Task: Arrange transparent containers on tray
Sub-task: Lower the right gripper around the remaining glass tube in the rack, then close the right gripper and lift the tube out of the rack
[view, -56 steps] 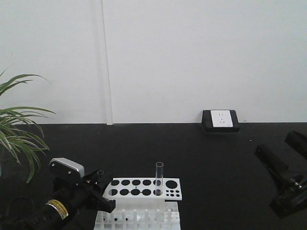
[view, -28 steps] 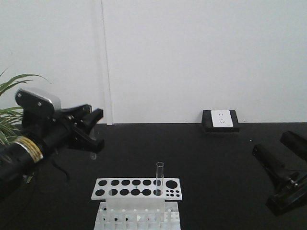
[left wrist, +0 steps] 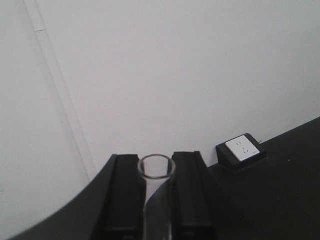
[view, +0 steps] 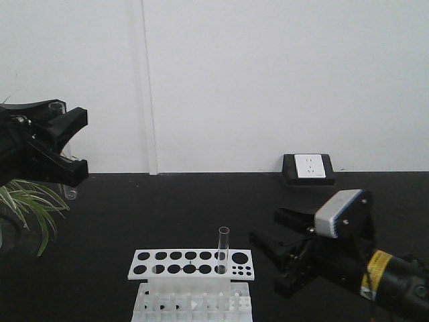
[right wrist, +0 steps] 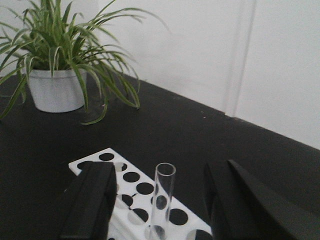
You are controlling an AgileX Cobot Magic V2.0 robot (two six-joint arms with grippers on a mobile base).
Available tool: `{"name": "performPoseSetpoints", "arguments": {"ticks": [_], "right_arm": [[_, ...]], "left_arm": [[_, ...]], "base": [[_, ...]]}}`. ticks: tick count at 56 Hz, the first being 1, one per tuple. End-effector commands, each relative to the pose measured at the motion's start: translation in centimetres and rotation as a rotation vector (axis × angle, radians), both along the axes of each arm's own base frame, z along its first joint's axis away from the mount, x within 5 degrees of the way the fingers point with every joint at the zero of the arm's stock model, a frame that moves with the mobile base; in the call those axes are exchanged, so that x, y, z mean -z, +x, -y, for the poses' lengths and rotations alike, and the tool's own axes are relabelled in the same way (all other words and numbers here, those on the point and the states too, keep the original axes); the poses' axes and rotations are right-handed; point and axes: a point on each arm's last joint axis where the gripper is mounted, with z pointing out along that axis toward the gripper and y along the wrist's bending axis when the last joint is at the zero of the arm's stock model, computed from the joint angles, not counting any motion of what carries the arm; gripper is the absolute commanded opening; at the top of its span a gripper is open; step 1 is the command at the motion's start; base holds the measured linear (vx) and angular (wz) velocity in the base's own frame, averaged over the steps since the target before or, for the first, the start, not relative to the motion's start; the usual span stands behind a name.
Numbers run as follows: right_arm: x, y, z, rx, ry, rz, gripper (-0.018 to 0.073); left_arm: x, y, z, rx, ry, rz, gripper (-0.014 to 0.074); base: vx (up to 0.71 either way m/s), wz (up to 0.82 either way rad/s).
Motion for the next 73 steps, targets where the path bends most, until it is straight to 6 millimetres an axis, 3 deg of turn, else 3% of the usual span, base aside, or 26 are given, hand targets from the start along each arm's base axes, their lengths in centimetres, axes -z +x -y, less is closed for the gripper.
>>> {"name": "performPoseSetpoints", "arguments": {"ticks": [1,39,61,73], "right_arm": [[-1.8,1.1,-1.0,-0.034,0.067,0.079,0.0443],[1.9,6.5,-3.1,-0.114,0.145,0.037,0.0443],[3.8,8.4,-3.9,-0.16,0.178,0.027,0.0443],[4.4,8.7,-5.8,-0.194,0.174,0.022,0.0437]], "left_arm": [[-2.6,-1.7,-0.3,0.016,-0.037,0.097,-0.0001],[-2.3,-2.0,-0.8,-0.036,-0.007,0.038,-0.0001],[-2.2,-1.9,-0.9,-0.039,-0.005,0.034,-0.0001],[-2.2,-1.9,-0.9,-0.04,-0.005,0.032,-0.0001]], "base": [[0.0,0.0],[0.0,0.0],[0.0,0.0],[0.0,0.0]]}}
